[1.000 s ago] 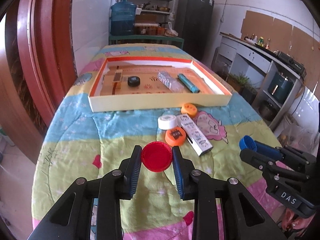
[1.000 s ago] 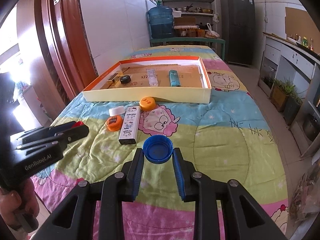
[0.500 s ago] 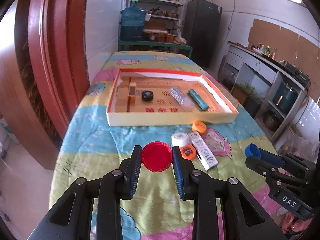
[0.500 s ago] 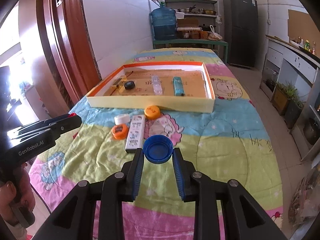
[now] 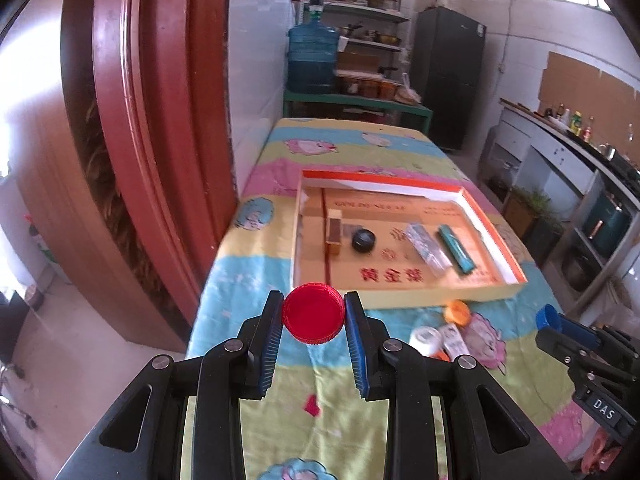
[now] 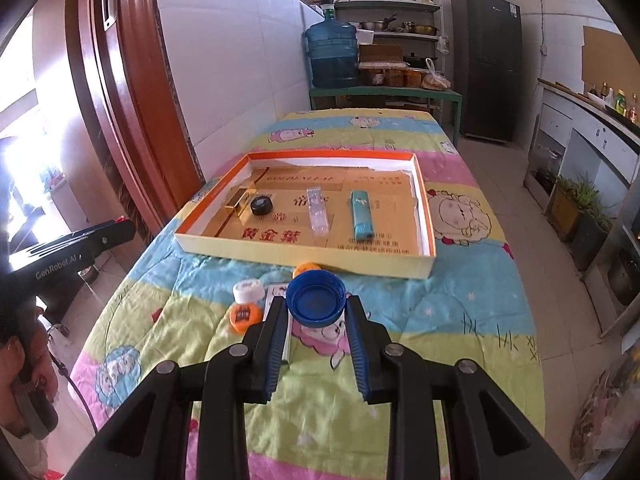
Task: Organize rigid objects
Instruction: 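Carry the red cap and blue cap with both tools over the GOLDENLEAF box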
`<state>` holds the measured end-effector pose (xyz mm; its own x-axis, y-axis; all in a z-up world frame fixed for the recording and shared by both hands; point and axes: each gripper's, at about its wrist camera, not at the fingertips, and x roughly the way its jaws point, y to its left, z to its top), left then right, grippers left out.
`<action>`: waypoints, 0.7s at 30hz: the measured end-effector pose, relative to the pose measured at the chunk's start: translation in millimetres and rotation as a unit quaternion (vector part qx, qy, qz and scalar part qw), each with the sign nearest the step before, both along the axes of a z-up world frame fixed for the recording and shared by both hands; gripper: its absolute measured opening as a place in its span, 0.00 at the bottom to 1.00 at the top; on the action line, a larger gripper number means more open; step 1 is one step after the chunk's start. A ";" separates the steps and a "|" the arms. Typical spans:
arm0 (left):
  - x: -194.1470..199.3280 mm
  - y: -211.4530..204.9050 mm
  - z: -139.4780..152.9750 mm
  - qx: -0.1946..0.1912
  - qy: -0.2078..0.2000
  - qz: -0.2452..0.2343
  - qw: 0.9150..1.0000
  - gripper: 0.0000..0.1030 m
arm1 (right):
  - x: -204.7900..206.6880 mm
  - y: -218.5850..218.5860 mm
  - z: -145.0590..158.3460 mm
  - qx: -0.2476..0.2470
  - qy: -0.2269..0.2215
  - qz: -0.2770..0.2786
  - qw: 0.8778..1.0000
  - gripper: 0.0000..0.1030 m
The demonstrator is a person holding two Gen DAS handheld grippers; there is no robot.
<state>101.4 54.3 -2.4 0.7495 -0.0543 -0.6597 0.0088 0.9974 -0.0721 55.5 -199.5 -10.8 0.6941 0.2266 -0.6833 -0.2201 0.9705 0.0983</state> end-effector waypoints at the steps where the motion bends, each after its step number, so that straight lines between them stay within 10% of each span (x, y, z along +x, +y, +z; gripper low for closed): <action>1: 3.5 1.1 1.1 0.002 0.001 0.002 1.000 0.30 | 2.5 0.7 0.7 0.000 0.000 0.000 1.000 0.29; 21: 55.9 -30.9 -0.2 0.009 0.013 -0.026 1.000 0.30 | 54.4 -9.2 5.3 -0.006 0.010 -0.006 1.000 0.29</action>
